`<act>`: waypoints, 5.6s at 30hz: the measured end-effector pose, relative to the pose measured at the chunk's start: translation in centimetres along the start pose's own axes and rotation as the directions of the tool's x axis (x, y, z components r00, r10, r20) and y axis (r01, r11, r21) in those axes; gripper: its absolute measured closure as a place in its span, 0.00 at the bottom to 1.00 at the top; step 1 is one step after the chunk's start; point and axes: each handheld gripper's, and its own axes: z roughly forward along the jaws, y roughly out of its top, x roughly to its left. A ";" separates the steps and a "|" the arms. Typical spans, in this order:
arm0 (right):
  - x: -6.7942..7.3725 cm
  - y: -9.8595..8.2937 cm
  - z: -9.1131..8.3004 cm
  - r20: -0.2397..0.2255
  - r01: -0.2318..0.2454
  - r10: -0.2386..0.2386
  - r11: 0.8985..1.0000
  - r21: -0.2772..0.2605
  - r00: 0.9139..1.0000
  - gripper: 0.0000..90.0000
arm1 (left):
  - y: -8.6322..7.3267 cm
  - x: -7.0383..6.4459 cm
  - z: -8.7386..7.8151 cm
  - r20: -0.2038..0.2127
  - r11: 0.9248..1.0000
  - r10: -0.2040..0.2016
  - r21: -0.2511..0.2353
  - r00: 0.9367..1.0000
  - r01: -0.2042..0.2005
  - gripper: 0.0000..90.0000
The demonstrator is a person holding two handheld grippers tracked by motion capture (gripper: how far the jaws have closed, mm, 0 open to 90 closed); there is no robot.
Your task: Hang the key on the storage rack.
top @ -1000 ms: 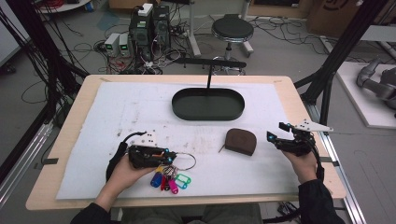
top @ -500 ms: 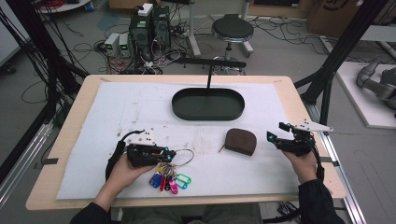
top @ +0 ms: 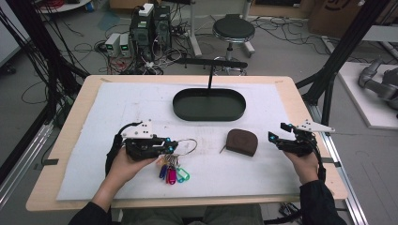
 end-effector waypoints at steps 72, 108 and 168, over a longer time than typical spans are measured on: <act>-0.4 -0.1 0.5 0.008 -0.019 0.019 1.000 0.007 1.000 0.30 | 8.8 15.4 3.1 -0.405 0.987 -0.092 -0.155 0.910 0.031 0.96; -0.4 -0.1 0.7 0.002 -0.012 0.012 1.000 0.006 1.000 0.30 | 6.9 17.7 4.7 -0.517 0.965 -0.256 -0.188 0.817 0.183 0.83; 0.5 0.2 0.8 0.001 0.019 -0.019 1.000 -0.005 1.000 0.30 | -5.5 2.1 -7.0 -0.484 0.981 -0.167 -0.171 0.859 0.094 0.27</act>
